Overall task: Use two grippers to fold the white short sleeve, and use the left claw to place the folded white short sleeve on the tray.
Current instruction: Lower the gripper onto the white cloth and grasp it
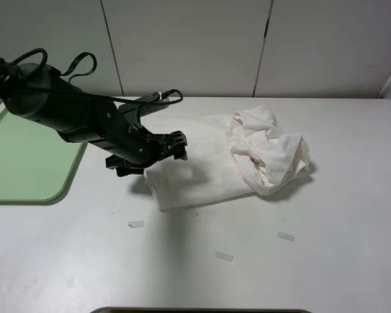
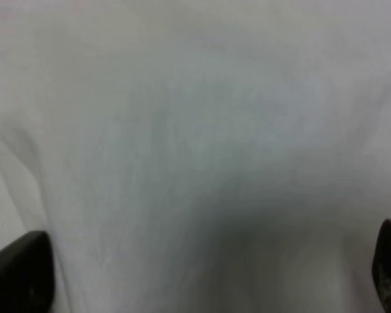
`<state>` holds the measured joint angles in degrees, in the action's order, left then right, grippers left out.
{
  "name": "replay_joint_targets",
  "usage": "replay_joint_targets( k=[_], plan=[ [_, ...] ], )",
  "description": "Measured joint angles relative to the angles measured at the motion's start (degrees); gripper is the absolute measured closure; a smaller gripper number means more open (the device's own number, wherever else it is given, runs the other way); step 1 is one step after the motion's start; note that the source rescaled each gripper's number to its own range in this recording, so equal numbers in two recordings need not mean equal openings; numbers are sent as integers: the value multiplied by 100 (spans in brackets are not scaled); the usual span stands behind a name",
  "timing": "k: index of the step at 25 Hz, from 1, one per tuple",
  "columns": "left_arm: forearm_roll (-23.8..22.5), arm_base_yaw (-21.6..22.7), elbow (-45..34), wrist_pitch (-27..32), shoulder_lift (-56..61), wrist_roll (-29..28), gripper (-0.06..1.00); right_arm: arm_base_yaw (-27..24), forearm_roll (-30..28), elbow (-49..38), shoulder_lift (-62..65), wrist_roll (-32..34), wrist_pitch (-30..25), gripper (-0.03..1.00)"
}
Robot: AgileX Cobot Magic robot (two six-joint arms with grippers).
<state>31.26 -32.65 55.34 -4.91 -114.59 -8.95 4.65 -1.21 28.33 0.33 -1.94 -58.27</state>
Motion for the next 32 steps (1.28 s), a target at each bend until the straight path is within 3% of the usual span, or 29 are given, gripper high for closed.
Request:
replay_joint_targets(
  k=[18,24,32],
  plan=[
    [0,-42,30,189,-51,-177,-2,0,0,0,0,0,0,-3],
    [-5,95,30,689,48,-189,-1,0,0,0,0,0,0,-3],
    [-29,216,30,714,8,-189,-1,0,0,0,0,0,0,-3]
  ],
)
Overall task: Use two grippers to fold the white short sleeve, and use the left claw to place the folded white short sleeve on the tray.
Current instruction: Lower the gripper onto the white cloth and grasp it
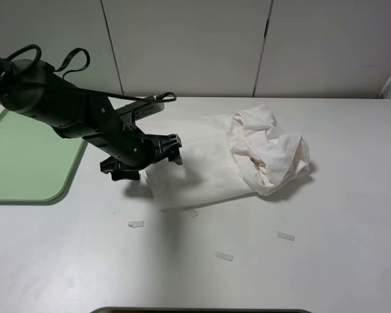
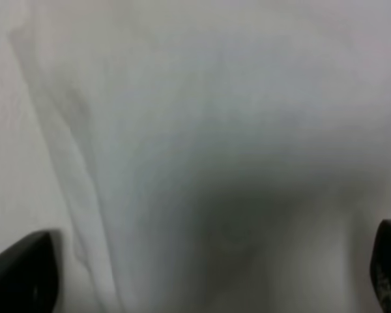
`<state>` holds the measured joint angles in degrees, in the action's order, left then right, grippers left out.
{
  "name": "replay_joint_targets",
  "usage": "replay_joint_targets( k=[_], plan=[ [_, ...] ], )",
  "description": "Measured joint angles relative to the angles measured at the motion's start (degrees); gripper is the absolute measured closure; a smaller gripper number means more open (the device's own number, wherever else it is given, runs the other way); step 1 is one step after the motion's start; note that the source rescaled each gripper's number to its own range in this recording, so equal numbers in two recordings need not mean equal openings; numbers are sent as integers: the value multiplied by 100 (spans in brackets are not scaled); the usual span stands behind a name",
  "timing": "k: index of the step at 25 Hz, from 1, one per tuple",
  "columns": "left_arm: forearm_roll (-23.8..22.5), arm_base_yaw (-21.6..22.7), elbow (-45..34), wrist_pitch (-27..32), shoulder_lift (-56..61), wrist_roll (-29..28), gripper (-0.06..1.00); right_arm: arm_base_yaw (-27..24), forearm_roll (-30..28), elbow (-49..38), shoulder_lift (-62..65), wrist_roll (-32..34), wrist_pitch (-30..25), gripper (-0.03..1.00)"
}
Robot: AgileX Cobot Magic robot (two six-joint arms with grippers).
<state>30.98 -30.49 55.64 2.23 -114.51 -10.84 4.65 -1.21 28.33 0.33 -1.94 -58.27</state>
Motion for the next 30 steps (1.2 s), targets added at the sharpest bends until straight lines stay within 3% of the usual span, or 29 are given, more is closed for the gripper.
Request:
replay_joint_targets(
  k=[8,14,17,19,20,21,23,28,30],
  plan=[
    [0,-134,69,-768,-233,7,1,0,0,0,0,0,0,-3],
    [-21,-251,69,-1115,-347,11,11,0,5,0,0,0,0,-3],
    [-32,-305,69,-1216,-407,11,22,0,5,0,0,0,0,-3],
    [-32,-316,69,-1216,-438,11,36,0,5,0,0,0,0,-3],
    [-32,-316,69,-1216,-438,11,36,0,5,0,0,0,0,-3],
    [-32,-320,69,-1216,-457,11,48,0,5,0,0,0,0,-3],
    [-32,-320,69,-1201,-462,11,53,0,5,0,0,0,0,-3],
    [-21,-327,69,-1145,-496,-7,86,0,5,0,0,0,0,-3],
    [-15,-343,69,-1145,-496,-7,88,0,5,0,0,0,0,-3]
  ],
)
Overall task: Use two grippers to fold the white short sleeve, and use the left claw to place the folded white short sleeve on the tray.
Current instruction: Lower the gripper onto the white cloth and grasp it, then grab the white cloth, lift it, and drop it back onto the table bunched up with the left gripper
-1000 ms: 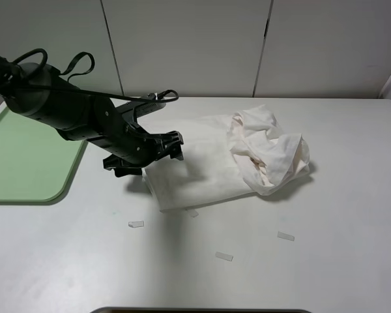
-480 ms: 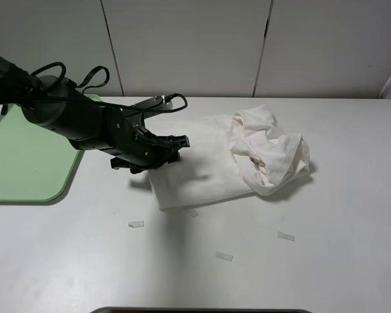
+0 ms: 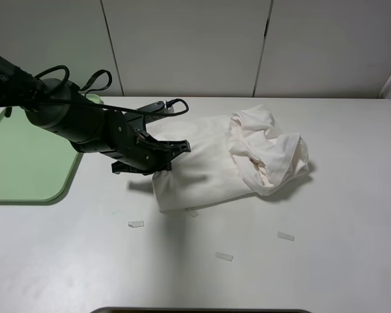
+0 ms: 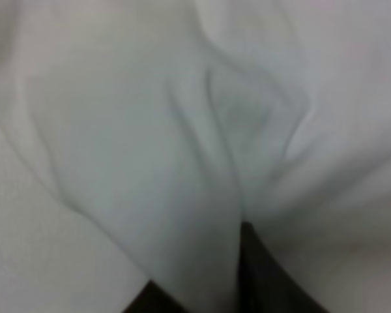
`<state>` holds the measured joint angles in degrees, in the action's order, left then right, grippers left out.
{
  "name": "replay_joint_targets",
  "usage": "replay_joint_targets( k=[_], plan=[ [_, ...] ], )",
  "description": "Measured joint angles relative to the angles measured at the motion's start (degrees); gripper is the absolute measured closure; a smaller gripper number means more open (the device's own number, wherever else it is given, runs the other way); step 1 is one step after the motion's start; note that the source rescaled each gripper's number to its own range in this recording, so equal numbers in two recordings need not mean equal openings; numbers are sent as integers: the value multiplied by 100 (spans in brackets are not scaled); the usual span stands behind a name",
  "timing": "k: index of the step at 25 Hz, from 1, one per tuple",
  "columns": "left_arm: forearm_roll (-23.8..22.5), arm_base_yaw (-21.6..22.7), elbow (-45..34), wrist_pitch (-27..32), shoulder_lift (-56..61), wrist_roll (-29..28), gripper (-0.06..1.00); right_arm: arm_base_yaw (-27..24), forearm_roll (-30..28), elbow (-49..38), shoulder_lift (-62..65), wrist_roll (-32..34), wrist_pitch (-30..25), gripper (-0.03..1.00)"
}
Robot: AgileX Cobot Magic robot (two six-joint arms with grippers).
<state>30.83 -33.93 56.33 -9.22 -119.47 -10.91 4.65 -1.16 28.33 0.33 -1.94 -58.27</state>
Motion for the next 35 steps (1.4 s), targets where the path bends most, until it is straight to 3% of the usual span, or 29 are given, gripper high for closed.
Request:
replay_joint_targets(
  k=[7,19,20,21,22,26,29,35],
  plan=[
    [19,174,-22,577,277,68,88,0,0,0,0,0,0,-3],
    [13,1071,-44,2602,1543,1192,88,0,0,0,0,0,0,-3],
    [-154,1206,-44,3016,1738,1308,88,0,0,0,0,0,0,-3],
    [-154,1206,-44,3016,1738,1308,88,0,0,0,0,0,0,-3],
    [-514,1337,-44,3443,2021,1317,88,0,0,0,0,0,0,-3],
    [-1050,1420,-44,3890,2384,1236,88,0,0,0,0,0,0,-3],
    [-1798,1437,-44,4465,2913,961,88,0,0,0,0,0,0,-3],
    [-2264,1444,-44,5323,3571,867,88,0,0,0,0,0,0,-3]
  ],
)
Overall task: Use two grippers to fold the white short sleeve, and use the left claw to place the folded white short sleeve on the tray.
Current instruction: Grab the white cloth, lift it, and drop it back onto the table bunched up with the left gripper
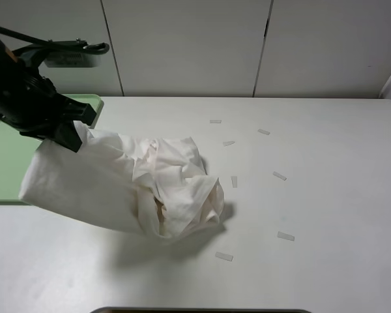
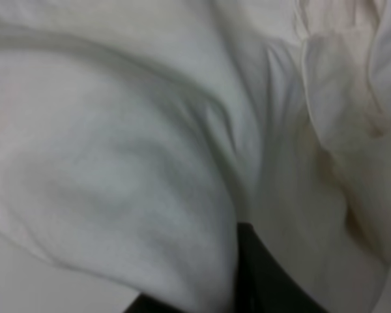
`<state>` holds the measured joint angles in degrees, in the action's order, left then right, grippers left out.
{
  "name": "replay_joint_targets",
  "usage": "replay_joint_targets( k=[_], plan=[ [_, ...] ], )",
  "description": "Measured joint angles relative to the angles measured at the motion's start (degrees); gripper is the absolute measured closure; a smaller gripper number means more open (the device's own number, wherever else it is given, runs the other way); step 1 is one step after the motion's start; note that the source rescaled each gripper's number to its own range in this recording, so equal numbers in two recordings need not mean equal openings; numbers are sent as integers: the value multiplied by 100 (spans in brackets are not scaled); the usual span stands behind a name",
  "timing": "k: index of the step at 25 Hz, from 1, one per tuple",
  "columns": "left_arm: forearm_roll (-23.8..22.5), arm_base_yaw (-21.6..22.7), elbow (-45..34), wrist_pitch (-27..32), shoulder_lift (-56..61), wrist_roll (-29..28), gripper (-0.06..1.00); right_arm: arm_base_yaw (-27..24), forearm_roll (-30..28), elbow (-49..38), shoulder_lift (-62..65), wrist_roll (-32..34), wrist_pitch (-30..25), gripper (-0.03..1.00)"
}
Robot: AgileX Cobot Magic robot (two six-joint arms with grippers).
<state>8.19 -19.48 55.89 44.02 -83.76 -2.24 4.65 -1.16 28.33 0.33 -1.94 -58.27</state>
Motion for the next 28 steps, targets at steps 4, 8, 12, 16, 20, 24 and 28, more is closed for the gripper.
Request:
replay_joint_targets(
  k=[4,8,12,16,20,24,28],
  plan=[
    [-78,-78,0,480,189,-12,88,0,0,0,0,0,0,-3],
    [-293,-413,0,472,147,-194,88,0,0,0,0,0,0,-3],
    [-378,-746,0,273,-57,-525,88,0,0,0,0,0,0,-3],
    [-387,-1343,0,-182,-578,-985,88,0,0,0,0,0,0,-3],
    [-382,-1645,36,-451,-815,-1155,88,0,0,0,0,0,0,-3],
    [-371,-1878,397,-463,-1129,-1224,88,0,0,0,0,0,0,-3],
    [-371,-2047,1034,-393,-1555,-1281,88,0,0,0,0,0,0,-3]
  ],
)
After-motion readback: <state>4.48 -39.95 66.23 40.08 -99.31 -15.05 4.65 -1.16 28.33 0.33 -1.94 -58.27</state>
